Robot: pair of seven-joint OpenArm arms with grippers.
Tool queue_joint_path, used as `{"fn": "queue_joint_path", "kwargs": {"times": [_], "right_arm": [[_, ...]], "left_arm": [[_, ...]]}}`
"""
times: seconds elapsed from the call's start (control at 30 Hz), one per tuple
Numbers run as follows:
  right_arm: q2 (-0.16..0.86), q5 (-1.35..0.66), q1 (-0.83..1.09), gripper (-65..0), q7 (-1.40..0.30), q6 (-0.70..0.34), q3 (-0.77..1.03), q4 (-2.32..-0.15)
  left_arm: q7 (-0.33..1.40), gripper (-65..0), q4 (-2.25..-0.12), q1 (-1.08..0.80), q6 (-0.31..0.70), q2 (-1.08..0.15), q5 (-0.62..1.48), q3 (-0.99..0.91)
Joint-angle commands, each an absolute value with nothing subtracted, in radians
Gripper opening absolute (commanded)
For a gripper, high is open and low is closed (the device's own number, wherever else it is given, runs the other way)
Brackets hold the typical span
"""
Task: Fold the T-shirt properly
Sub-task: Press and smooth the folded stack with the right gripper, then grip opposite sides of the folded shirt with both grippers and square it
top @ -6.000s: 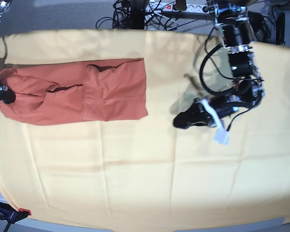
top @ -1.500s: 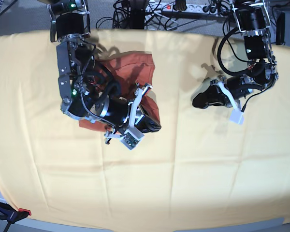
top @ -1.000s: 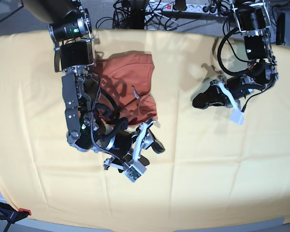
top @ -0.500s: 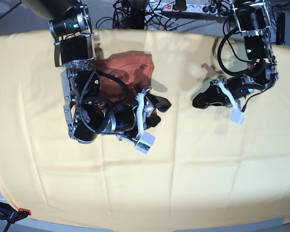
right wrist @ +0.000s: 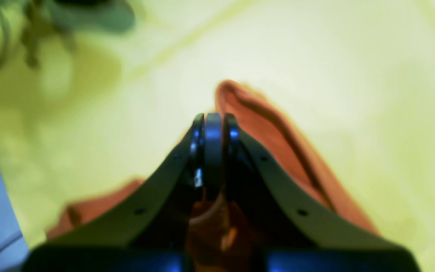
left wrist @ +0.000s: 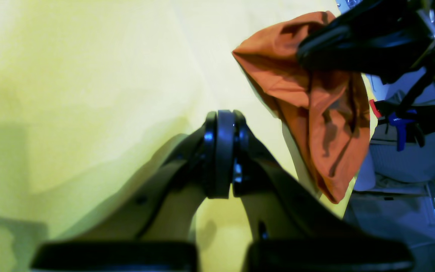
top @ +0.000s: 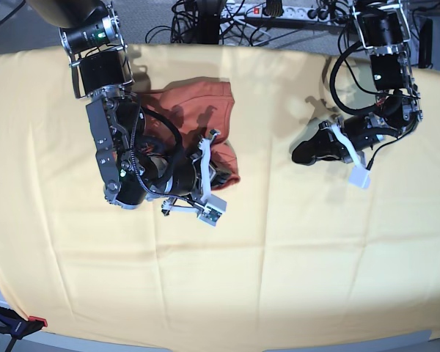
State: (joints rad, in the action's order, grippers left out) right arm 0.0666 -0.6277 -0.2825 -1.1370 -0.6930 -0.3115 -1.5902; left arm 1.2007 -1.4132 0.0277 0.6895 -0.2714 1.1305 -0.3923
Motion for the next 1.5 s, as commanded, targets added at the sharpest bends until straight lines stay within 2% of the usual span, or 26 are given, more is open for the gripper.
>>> {"fn": "queue_joint_path", "kwargs": {"times": [0.0, 0.23, 0.27, 0.43, 0.47, 0.5, 0.6, 0.63, 0.73, 0.8, 0.83, 0.97, 1.2, 1.47], "right_arm": [[0.057, -0.649, -0.31, -65.0, -1.08, -0.698, -0.309, -1.608], [0.043, -0.558, -0.31, -65.0, -0.902, -0.698, -0.309, -1.608], [0.041, -0.539, -0.31, -62.7, -0.897, -0.698, -0.309, -1.608], [0.019, -0.519, -0.304, -29.0, -0.865, -0.698, -0.309, -1.607], [0.015, -0.519, -0.306, -25.3, -0.854, -0.698, -0.309, -1.607], [0.013, -0.52, -0.313, -24.3, -0.851, -0.698, -0.309, -1.607], [0.014, -0.519, -0.362, -25.8, -0.893, -0.698, -0.305, -1.61], [0.014, -0.519, -0.384, -29.5, -0.926, -0.698, -0.305, -1.61], [0.015, -0.519, -0.45, -48.2, -1.034, -0.646, -0.288, -1.621], [0.015, -0.519, -0.484, -62.6, -1.087, -0.656, -0.253, -1.623], [0.017, -0.519, -0.494, -65.0, -1.104, -0.673, -0.231, -1.623], [0.046, -0.523, -0.495, -65.0, -1.094, -0.698, -0.147, -1.621], [0.223, -0.527, -0.437, -65.0, -1.084, -0.698, -0.138, -1.613], [0.355, -0.556, -0.345, -65.0, -1.002, -0.698, -0.139, -1.538]], "left_arm": [[1.182, -65.0, -1.429, 0.044, 0.698, -0.282, 1.165, -0.395], [1.182, -65.0, -1.429, 0.044, 0.698, -0.282, 1.165, -0.395], [1.182, -65.0, -1.429, 0.044, 0.698, -0.282, 1.165, -0.395], [1.182, -65.0, -1.429, 0.044, 0.698, -0.282, 1.176, -0.395], [1.182, -65.0, -1.429, 0.044, 0.698, -0.282, 1.193, -0.395], [1.183, -65.0, -1.429, 0.045, 0.698, -0.283, 1.214, -0.395], [1.2, -65.0, -1.433, 0.064, 0.698, -0.294, 1.244, -0.395], [1.207, -65.0, -1.438, 0.07, 0.698, -0.303, 1.243, -0.395], [1.21, -65.0, -1.487, 0.078, 0.698, -0.337, 1.243, -0.393], [1.214, -65.0, -1.545, 0.078, 0.698, -0.353, 1.244, -0.392], [1.217, -65.0, -1.577, 0.078, 0.698, -0.359, 1.248, -0.389], [1.259, -65.0, -1.689, 0.078, 0.698, -0.389, 1.284, -0.303], [1.279, -65.0, -1.847, 0.075, 0.698, -0.39, 1.204, 0.034], [1.091, -65.0, -1.899, 0.102, 0.698, -0.39, 0.802, 0.409]]}}
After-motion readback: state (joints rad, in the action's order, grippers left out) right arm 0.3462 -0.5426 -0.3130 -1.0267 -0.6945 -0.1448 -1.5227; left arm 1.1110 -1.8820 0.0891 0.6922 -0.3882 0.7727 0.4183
